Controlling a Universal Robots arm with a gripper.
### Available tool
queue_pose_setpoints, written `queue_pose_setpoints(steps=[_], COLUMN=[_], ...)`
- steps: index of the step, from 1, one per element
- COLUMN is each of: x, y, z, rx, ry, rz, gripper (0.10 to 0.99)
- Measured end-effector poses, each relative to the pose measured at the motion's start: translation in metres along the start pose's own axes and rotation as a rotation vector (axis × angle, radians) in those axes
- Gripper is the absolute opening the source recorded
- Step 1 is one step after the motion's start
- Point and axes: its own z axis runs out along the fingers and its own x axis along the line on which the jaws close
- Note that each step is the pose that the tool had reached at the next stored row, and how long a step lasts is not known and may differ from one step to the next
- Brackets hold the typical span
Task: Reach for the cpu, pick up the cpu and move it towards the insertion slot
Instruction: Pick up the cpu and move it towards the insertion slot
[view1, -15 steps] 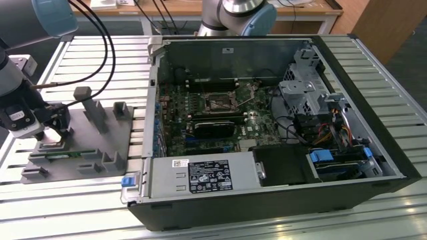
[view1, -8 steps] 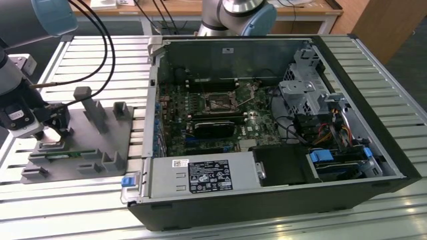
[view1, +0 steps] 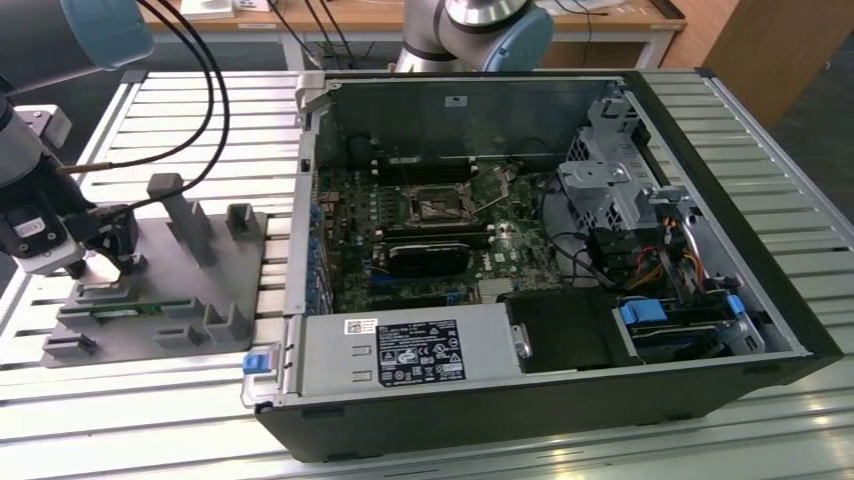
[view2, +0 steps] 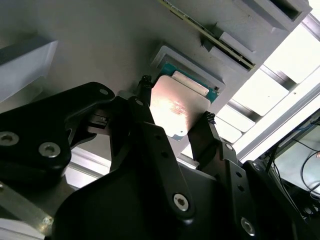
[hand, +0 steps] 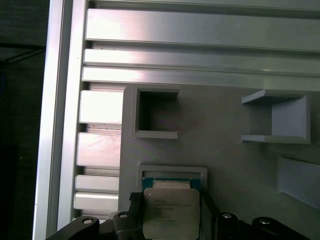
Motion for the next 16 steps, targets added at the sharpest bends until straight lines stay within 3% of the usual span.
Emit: queue_pose_setpoints(steps=[16], x=[0.0000], y=[0.0003], z=[-0.0050], rx=[0.000], ry=[0.0000], rz=[0.000], gripper=[0.545])
